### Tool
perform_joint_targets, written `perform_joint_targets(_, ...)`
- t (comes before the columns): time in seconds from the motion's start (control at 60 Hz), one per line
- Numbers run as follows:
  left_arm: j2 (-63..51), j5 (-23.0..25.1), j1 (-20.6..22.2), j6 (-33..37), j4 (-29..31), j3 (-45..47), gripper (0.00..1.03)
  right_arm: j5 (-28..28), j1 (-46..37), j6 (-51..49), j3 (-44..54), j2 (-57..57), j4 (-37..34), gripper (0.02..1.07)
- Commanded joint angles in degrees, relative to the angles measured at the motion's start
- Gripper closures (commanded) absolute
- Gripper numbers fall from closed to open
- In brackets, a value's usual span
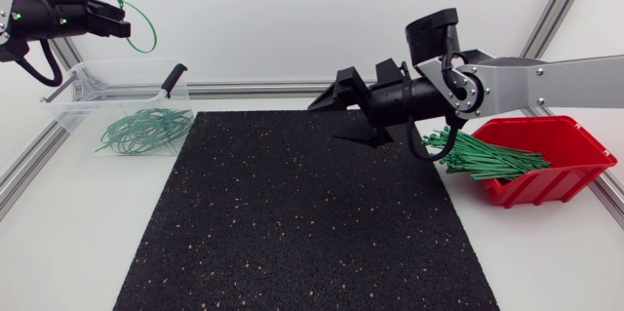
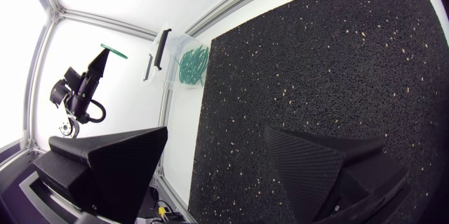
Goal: Take a green cable tie from the red box, thread the tail through the head to close it, then place it in the transparent bin on the left.
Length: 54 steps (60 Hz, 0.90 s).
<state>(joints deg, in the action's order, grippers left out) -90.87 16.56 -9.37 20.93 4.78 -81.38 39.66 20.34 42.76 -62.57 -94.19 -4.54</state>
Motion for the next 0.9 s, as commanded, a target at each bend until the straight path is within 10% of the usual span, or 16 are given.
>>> perform_joint_targets(0.0,-3.7,-3.0,-1.0,2.3,1.8,-4.6,1.0,-0.6,0.6,-1.4,1.4,1.5,-0.4,0.06)
perform_joint_targets(0.617,-20.6,-21.7,-3.1,4.3,21.2,-28.0,0.99,-2.0,0.8,-2.2,2.0,2.9,-0.7,0.06)
perform_joint_targets(0.733,-20.7,-22.4,-2.8,4.6,22.1,-28.2,0.68,-2.0,0.8,-2.3,2.2,3.2,-0.8,0.06)
perform_joint_targets(0.883,-20.8,-22.4,-2.3,5.3,24.2,-28.6,0.04,-2.0,0.8,-2.4,2.5,3.9,-0.9,0.06)
